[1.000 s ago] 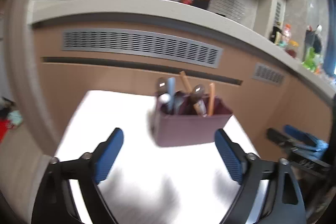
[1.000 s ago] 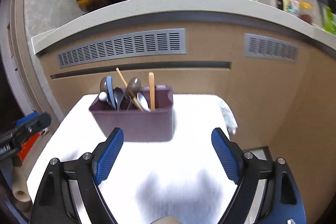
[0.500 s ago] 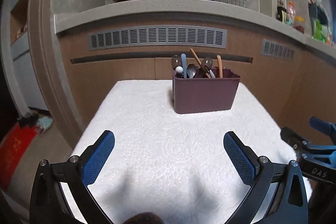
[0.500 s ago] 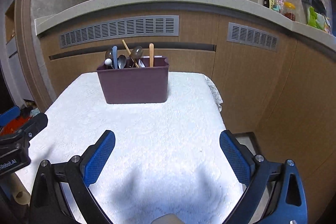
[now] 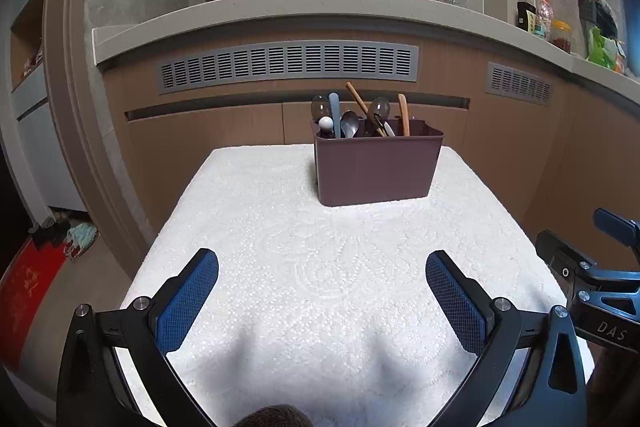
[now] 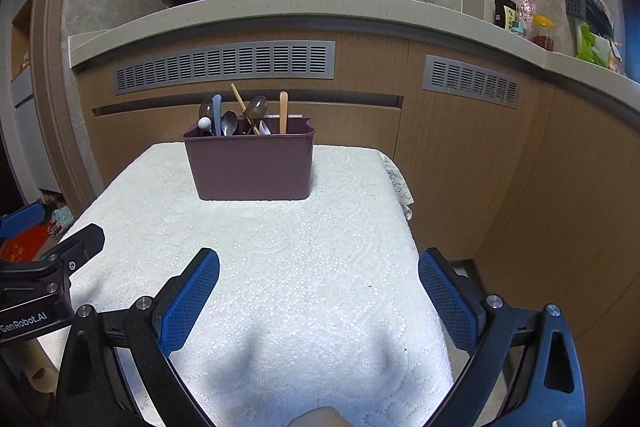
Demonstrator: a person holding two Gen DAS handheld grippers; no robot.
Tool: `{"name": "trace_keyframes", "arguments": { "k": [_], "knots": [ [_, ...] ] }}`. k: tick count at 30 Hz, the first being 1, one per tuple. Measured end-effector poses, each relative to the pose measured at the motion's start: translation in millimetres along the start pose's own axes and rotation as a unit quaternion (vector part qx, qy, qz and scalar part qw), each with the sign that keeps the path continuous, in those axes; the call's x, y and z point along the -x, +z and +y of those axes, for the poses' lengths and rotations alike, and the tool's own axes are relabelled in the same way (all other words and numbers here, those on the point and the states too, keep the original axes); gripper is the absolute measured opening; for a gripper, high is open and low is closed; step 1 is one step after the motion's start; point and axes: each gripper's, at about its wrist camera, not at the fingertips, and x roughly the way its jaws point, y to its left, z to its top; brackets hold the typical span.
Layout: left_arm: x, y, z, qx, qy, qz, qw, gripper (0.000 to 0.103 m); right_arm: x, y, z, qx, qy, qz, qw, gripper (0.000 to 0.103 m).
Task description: Organize utensils
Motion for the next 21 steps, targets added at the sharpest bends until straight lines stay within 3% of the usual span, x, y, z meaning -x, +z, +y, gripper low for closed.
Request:
{"name": "trace_keyframes", "arguments": {
  "k": [21],
  "knots": [
    [0.4,1.7,0.7,0.000,-0.006,0.002,1.0000,0.103,1.8,3.1,-1.3,-0.003,0.001,-0.004,1.000,0.100]
  ]
}}
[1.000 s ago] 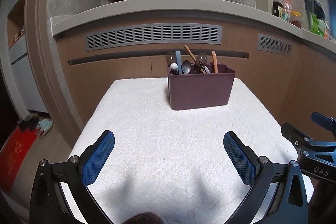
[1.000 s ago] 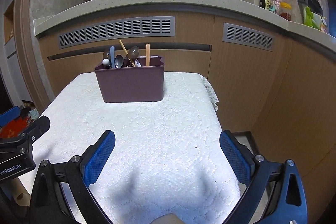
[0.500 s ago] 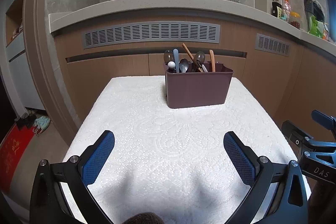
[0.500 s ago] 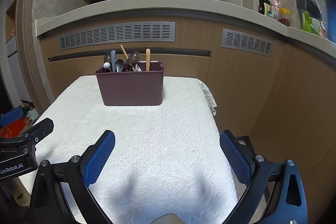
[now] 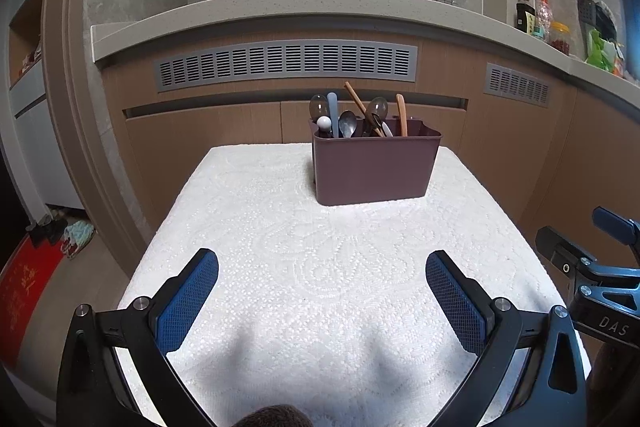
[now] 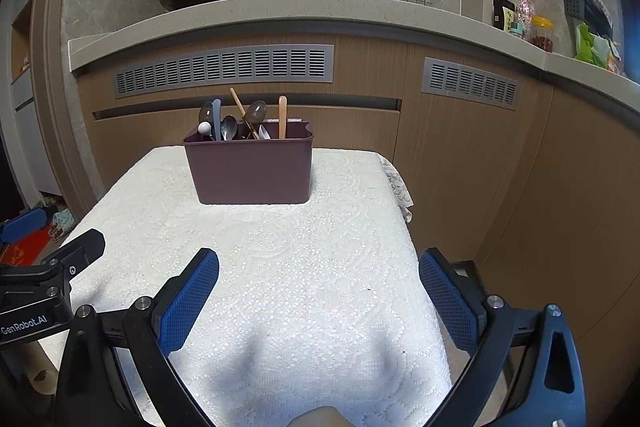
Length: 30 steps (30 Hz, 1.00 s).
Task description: Organize utensils
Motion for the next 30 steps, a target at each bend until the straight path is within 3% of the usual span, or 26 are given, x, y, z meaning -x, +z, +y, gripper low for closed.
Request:
{"name": "trace_keyframes", "arguments": {
  "k": [30],
  "knots": [
    [1.0,-2.0,-2.7,0.002,-0.002,0.007,1.0000,0.103,2.9,-1.3,0.5,0.002,0.003,-0.004,1.000,0.100]
  ]
}}
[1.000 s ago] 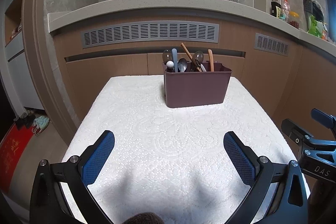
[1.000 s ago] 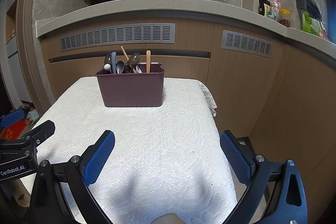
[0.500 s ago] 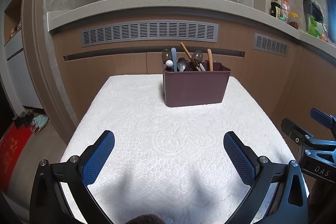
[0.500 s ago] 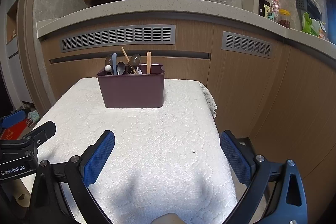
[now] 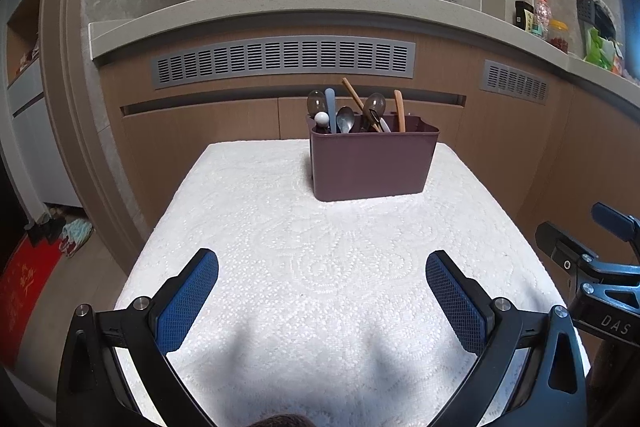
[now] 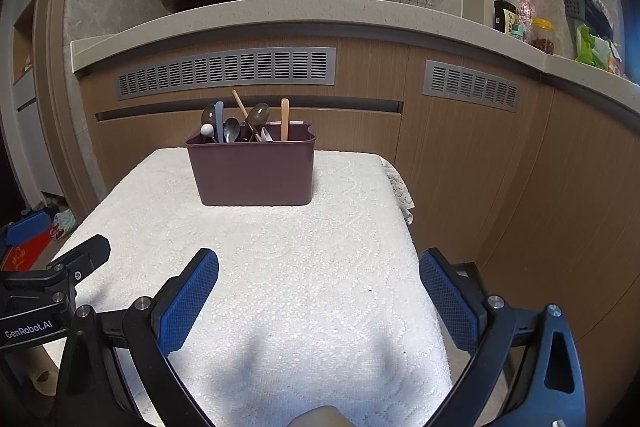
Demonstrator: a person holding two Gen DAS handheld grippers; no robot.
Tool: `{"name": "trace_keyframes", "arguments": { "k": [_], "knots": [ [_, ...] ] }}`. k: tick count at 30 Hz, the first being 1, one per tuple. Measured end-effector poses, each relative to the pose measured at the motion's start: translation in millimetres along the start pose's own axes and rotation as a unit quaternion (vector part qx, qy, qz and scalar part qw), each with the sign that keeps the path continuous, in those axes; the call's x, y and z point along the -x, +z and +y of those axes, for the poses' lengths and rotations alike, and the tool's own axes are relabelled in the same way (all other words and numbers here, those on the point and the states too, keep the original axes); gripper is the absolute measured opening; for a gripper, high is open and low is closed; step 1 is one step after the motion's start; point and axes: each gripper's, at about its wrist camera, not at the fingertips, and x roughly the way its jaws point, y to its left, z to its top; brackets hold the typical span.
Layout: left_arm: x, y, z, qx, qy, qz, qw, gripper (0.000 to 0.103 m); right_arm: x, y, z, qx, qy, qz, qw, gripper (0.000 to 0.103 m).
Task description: Organize utensils
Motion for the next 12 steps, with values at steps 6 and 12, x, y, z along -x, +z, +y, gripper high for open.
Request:
{"name": "trace_keyframes", "arguments": {
  "k": [6,12],
  "knots": [
    [-0.5,0.2,4.4,0.007,0.000,0.000,1.0000,0.103,0.9,0.2,1.4,0.000,0.000,0.000,1.000,0.101],
    [-3.1,-0.8,6.8,0.008,0.002,0.004,1.0000,0.103,0.8,0.1,1.5,0.001,0.000,0.001,1.000,0.101]
  ]
}}
